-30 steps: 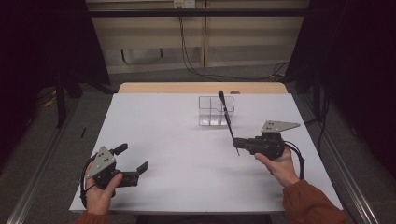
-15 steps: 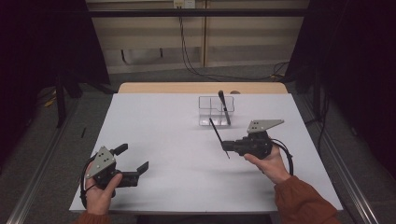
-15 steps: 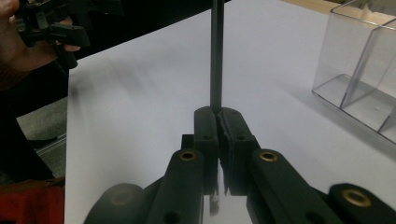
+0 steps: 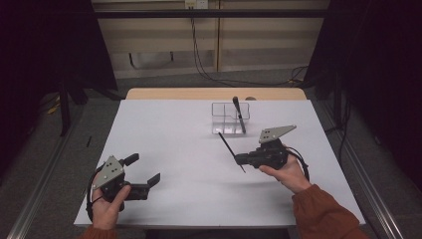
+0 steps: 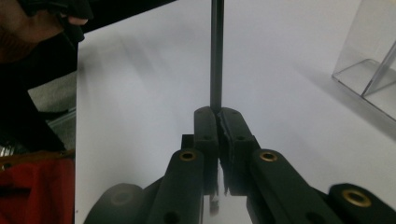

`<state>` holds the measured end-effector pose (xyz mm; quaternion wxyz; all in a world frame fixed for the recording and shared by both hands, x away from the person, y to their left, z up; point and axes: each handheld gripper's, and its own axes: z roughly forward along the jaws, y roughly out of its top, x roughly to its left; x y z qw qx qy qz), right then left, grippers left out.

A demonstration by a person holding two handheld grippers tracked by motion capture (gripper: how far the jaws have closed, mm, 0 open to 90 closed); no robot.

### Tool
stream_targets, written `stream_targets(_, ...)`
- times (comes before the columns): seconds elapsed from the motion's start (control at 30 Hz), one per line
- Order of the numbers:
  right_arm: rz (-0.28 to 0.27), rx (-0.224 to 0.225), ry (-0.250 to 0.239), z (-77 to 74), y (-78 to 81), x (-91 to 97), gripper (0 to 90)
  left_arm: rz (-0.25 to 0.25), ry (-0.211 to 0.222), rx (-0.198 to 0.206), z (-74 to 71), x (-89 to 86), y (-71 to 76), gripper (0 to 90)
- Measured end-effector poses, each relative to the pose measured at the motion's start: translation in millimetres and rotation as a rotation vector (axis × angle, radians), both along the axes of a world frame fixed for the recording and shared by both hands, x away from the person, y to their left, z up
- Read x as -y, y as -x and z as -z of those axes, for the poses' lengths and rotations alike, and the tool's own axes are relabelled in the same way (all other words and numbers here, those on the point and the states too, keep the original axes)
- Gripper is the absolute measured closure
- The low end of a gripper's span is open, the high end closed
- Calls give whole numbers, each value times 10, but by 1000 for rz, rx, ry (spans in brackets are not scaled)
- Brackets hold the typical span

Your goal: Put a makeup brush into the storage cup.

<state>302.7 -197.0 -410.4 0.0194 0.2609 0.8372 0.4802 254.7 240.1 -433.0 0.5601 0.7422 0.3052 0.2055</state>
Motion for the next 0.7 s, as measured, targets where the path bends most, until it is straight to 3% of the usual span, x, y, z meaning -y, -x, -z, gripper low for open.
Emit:
stream_targets(0.13, -32, -1, 38, -43, -2, -22, 863, -1, -3, 1, -14, -11, -4, 21)
stream_targets(0.2, -57, -6, 70, -68, -14, -40, 863, 5, -5, 0, -22, -8, -3, 20)
stream_targets(0.33, -113, -36, 150, -75, -28, -103, 863, 30, -46, -2, -44, 21, 16, 21)
stream_targets(0.53, -156, -47, 238, -49, -40, -170, 863, 48, -55, -8, -47, 55, 19, 21)
stream_targets(0.7, -243, -49, 329, -91, -25, -253, 863, 48, -66, -13, -54, 65, 20, 21)
